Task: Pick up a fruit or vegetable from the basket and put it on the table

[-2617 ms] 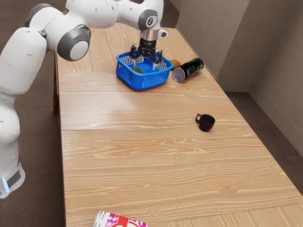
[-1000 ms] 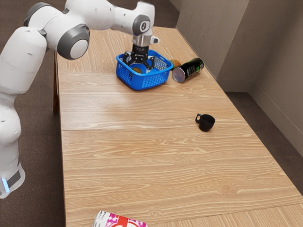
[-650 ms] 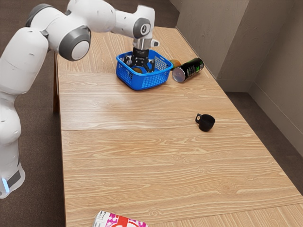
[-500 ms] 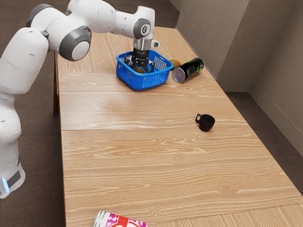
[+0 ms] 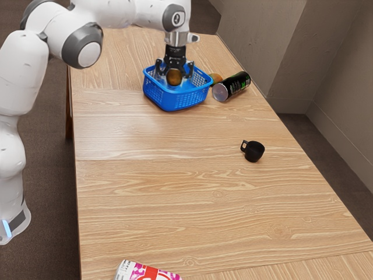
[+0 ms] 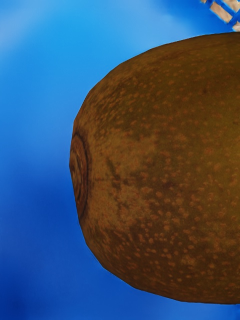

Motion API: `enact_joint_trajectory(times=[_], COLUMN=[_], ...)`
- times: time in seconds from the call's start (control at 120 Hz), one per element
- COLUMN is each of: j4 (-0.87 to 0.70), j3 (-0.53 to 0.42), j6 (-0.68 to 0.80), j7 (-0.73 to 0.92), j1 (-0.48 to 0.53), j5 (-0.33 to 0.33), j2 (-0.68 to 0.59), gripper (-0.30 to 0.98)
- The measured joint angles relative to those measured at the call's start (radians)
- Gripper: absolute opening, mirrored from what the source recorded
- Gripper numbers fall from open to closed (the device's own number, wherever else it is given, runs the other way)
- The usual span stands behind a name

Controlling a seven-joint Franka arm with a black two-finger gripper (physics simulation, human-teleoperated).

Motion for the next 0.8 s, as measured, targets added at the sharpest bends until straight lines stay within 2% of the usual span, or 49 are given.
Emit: enact_joint_trajectory(times=[0.125,0.55,0.8], j4=[0.007,0.036,0.036], j3=[-0.003,-0.006,-0.006], j6=[-0.019,-0.043,-0.046], j7=[0.006,0.022,0.028], j1=[-0.026,-0.292,-0.315], j5=[0.004,0.063,0.074], j2=[-0.051,-0.070,-0.071], gripper=[0.35,0.35,0.35])
